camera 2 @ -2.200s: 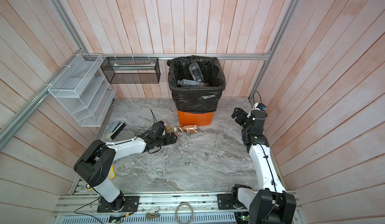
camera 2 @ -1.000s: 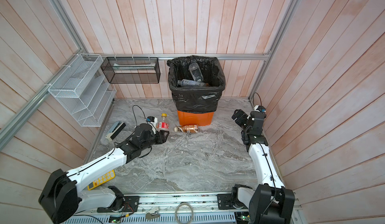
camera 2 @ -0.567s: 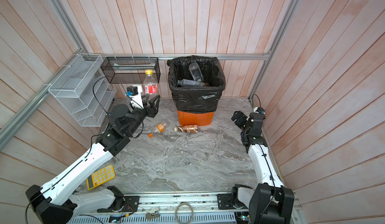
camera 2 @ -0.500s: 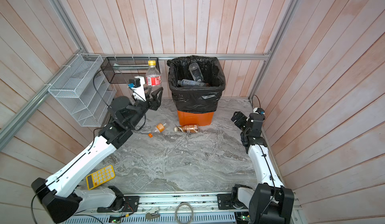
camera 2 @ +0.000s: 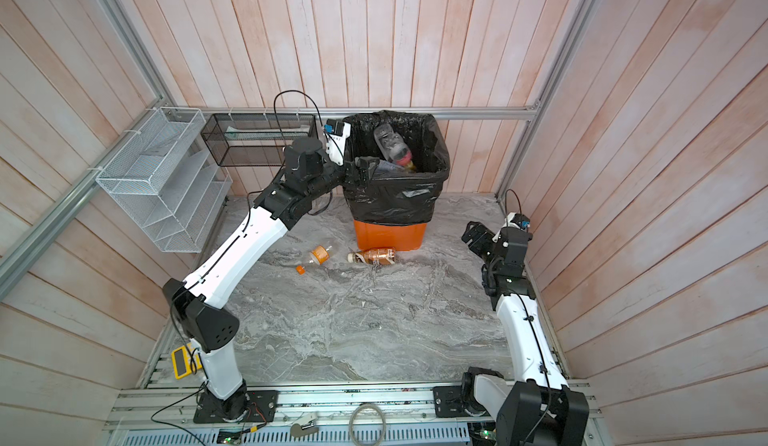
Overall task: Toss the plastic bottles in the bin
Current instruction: 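Lift the Coca-Cola bottle with the left gripper and drop it into the bin, then lower the left gripper and grasp the orange-labelled clear bottle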
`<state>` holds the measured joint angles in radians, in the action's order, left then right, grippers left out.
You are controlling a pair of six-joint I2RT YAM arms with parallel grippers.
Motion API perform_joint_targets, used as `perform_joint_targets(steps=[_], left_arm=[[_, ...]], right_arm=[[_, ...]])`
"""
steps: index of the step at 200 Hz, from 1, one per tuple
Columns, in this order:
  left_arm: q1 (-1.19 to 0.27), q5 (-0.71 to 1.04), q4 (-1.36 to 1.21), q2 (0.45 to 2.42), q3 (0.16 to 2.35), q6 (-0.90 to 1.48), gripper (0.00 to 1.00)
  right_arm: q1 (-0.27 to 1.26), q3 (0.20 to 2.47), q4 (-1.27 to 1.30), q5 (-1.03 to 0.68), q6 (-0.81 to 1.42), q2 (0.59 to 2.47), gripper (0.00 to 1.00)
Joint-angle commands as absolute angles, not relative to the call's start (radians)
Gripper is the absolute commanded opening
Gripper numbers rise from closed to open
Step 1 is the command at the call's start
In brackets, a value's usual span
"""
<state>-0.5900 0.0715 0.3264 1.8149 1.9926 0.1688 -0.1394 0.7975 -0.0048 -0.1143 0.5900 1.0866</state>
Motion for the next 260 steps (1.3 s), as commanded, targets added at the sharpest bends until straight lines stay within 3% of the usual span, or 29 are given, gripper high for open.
perform_joint_targets(steps=[1,54,112,158,260], left_arm=[[-0.589,0.022,0.116,1.654,1.852,0.170,1.00],[-0.573,-0.093,0.125,1.509,1.625,0.124,1.00],[-0.417,-0.083,0.319,1.479,1.430,0.085,1.00],[-0.388,-0.119,0.488,1.613,1.358,-0.067,1.00],[-0.387,-0.153,0.633,1.944,1.483,-0.175,1.00]], right_arm=[[-0.145,0.796,-0.003,-0.126,0.572,1.089,0.94],[-0.145,0.790,0.010,-0.142,0.588,1.110,0.94],[-0.145,0.784,0.002,-0.124,0.593,1.108,0.94],[-0.145,0.777,0.003,-0.120,0.614,1.113,0.94],[-0.144,0.762,-0.019,-0.094,0.608,1.104,0.94]])
